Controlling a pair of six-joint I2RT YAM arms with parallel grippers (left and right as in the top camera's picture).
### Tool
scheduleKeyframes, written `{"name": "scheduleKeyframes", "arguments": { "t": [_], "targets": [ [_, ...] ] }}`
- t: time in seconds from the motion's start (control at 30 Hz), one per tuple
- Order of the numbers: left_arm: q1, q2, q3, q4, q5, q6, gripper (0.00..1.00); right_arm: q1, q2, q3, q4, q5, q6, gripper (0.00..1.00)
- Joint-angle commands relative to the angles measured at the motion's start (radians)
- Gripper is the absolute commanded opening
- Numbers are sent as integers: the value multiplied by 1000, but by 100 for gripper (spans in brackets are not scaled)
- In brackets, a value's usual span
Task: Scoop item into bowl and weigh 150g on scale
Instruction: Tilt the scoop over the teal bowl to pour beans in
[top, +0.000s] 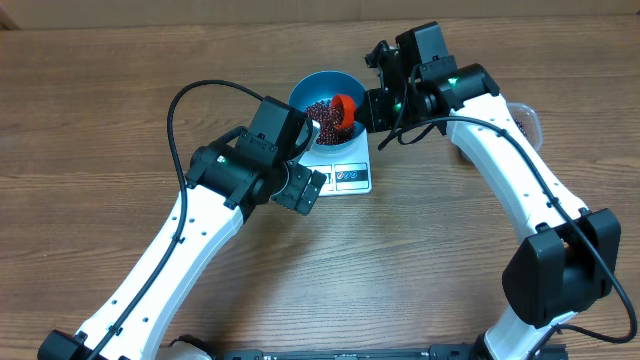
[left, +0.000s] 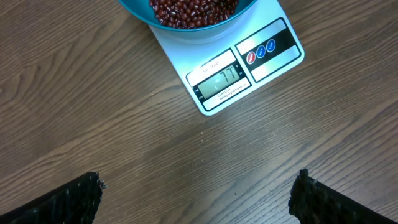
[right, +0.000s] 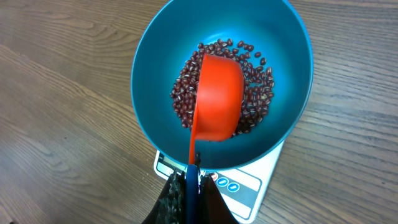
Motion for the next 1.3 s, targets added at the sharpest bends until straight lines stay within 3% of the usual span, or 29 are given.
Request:
{"name": "scheduleKeyframes", "arguments": {
  "t": [0.0,0.17,0.33,0.63,0.8,0.9,1.0,1.1,1.2,1.27],
  "targets": [
    [0,-12,-4,2,11,16,100,8,-19,36,11,61,73,4],
    [0,-12,-4,2,11,16,100,5,-19,36,10,77,106,4],
    [0,-12,-4,2,11,16,100,18,-19,36,-2,-55,-79,4],
    [0,-12,-4,2,11,16,100,14,-19,36,7,57,60,4],
    [0,-12,-4,2,11,16,100,24,-19,36,-12,-49,-100,4],
    [0,-12,-4,2,11,16,100,24,-19,36,-8,-13,-80,4],
    [0,-12,-4,2,11,16,100,19,-19,36,5,94,65,3],
    [0,-12,-4,2,11,16,99,18,-19,36,10,86,90,3],
    [0,-12,-4,2,11,16,100,23,-19,36,-3,-68,-98,4],
    [0,-12,-4,2,11,16,100,26,-19,36,-9,-77,-128,4]
  ]
}}
